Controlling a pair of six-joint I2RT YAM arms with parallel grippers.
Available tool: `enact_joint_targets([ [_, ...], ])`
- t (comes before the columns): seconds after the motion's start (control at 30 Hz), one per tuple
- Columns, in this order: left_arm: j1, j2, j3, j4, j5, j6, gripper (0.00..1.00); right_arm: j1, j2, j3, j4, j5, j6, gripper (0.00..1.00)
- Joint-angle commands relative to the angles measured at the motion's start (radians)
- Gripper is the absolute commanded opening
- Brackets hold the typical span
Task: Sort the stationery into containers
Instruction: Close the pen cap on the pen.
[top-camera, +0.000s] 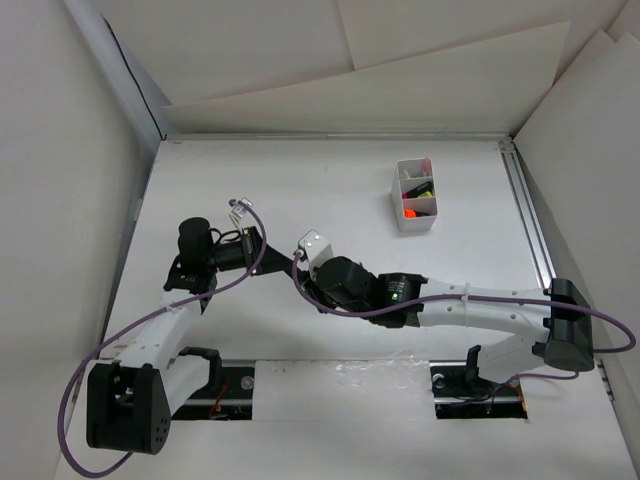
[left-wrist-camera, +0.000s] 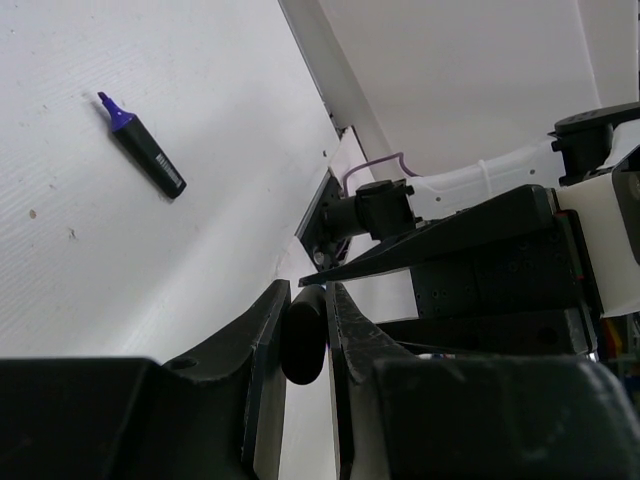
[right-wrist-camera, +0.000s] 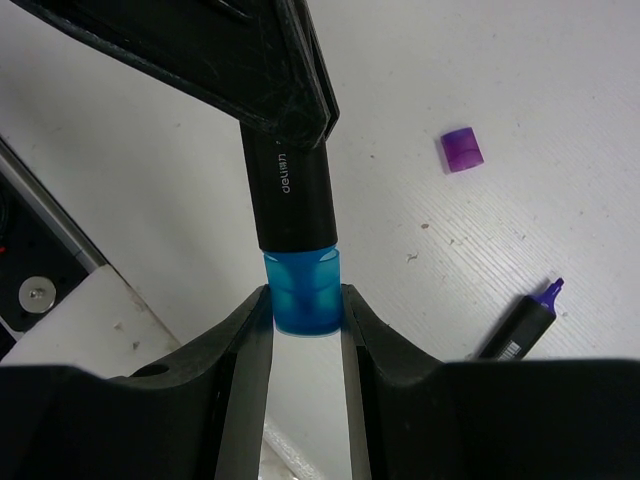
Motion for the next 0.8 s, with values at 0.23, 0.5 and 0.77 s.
enact_joint_targets([
  [0.23, -0.016, -0.058, -0.081, 0.122, 0.048, -0.078, 0.0, -0.015, -0.024, 0.093, 0.233, 0.063, 0.046, 0.12],
  [0.5, -0.016, -0.067, -0.118, 0.191, 0.048, -0.141, 0.0, -0.015, -0.024, 0.104, 0.276, 0.087, 0.089, 0.12],
  [0.77, -0.016, -0.076, -0.118, 0.191, 0.038, -0.15, 0.0, -0.033, -0.048, 0.133, 0.294, 0.086, 0.098, 0.12],
])
